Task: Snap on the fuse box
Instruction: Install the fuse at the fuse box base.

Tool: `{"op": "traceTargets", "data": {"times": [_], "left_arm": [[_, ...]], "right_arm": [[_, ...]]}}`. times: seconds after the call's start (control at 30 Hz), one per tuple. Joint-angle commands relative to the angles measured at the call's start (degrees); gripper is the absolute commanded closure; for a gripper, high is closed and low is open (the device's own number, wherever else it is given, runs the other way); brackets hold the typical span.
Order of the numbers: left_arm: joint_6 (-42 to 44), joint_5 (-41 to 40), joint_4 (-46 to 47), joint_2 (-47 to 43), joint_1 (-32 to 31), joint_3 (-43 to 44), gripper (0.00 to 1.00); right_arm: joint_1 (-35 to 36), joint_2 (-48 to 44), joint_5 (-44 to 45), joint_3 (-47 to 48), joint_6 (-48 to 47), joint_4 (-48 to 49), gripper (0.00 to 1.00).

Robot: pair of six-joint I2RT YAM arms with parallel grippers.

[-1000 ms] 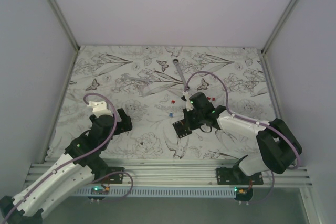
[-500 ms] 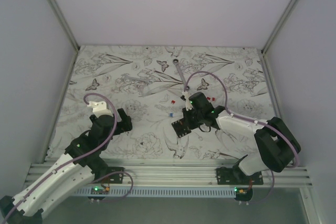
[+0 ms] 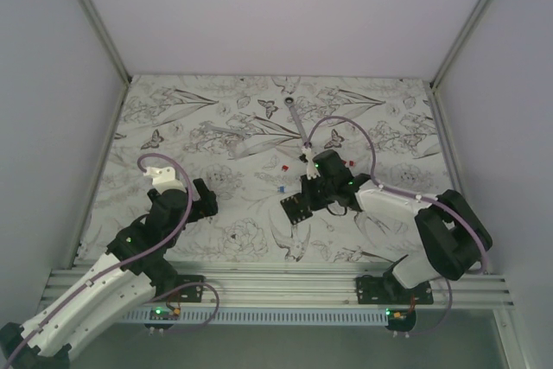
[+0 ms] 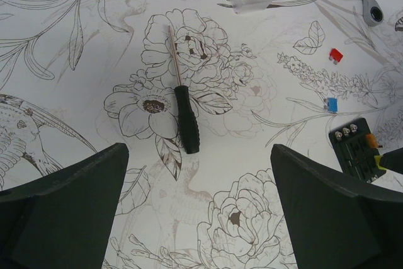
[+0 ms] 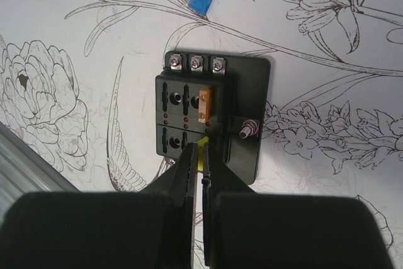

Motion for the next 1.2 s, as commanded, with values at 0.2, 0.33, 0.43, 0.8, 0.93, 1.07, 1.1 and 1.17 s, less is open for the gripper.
{"op": "traceTargets", "data": {"times": [0.2, 0.33, 0.43, 0.8, 0.93, 1.07, 1.1, 1.17], "left_arm": [[0.4, -0.8, 0.1, -0.4, 0.3, -0.5, 0.0], [0.3, -0.9, 0.1, -0.3, 0.3, -0.5, 0.0], [0.3, -0.9, 0.2, -0.3, 0.3, -0.5, 0.0], [0.3, -0.8, 0.1, -0.3, 0.3, -0.4, 0.0], [0.3, -0.8, 0.2, -0.4, 0.3, -0.4, 0.0], [0.3, -0.8, 0.2, -0.6, 0.3, -0.5, 0.0], [0.4, -0.8, 0.1, -0.6, 0.3, -0.5, 0.0], [0.3, -0.8, 0.2, -0.6, 0.3, -0.5, 0.0]], "right_arm": [[-0.2, 6.3, 8.9, 0.2, -2.0, -13.9, 1.0], [0.6, 6.2, 10.7, 1.5, -2.1, -16.6, 1.0], [1.7, 5.9, 12.7, 2.7, -1.6, -18.7, 1.0], [7.0, 4.7, 17.9, 9.9, -1.0, -22.2, 0.94], [7.8, 2.2, 18.3, 12.3, -1.2, -22.1, 0.89], [8.5, 2.0, 18.6, 14.1, -1.4, -22.1, 0.8], [8.6, 2.0, 18.9, 14.7, -1.4, -22.2, 0.78], [9.6, 1.8, 19.6, 15.4, -1.5, -22.5, 0.74]]}}
